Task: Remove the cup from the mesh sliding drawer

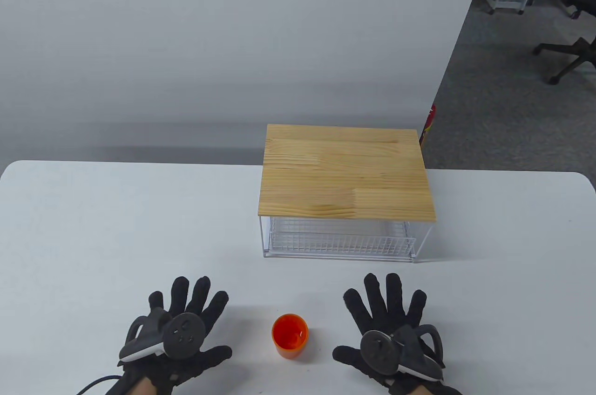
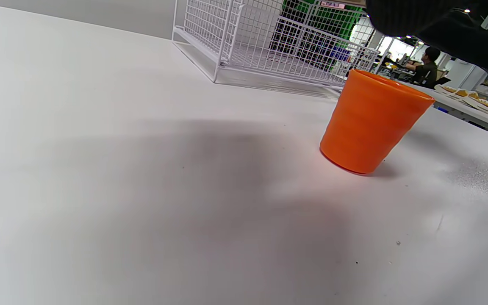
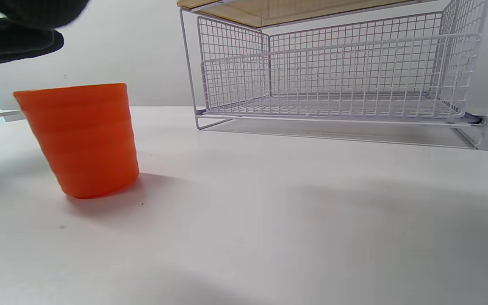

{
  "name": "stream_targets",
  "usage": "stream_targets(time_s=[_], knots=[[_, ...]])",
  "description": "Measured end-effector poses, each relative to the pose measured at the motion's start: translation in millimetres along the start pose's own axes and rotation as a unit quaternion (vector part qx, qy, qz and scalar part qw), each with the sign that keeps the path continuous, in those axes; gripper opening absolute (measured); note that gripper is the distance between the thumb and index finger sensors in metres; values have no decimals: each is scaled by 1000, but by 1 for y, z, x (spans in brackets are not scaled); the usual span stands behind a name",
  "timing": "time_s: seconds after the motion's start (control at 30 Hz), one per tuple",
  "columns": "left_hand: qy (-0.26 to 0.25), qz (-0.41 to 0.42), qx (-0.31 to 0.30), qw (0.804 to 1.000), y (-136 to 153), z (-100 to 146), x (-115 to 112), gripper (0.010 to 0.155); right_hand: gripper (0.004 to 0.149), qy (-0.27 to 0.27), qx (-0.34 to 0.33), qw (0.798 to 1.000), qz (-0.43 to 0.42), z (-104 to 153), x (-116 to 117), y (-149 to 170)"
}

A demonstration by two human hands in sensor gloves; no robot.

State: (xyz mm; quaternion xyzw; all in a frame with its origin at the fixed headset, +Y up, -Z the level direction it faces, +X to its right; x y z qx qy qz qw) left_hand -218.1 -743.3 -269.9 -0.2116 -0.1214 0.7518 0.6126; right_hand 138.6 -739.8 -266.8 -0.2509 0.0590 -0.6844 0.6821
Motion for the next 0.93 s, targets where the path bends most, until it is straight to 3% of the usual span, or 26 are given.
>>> stream_targets(time_s=[0.93], knots=[[-7,-1,0,1000,1,0,0,96,101,-9,12,1000,7,0,1,0]])
Point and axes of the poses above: the tracker on the back of each hand, its own y axis roughly to the little-finger side, its own z axis roughly from the fingertips to the wrist, x = y × z, the point moved 2 cm from there along -z, roughly from the wrist to the fingertips, and after that the axes turned 13 degrees about -y, right-handed, at the moved point
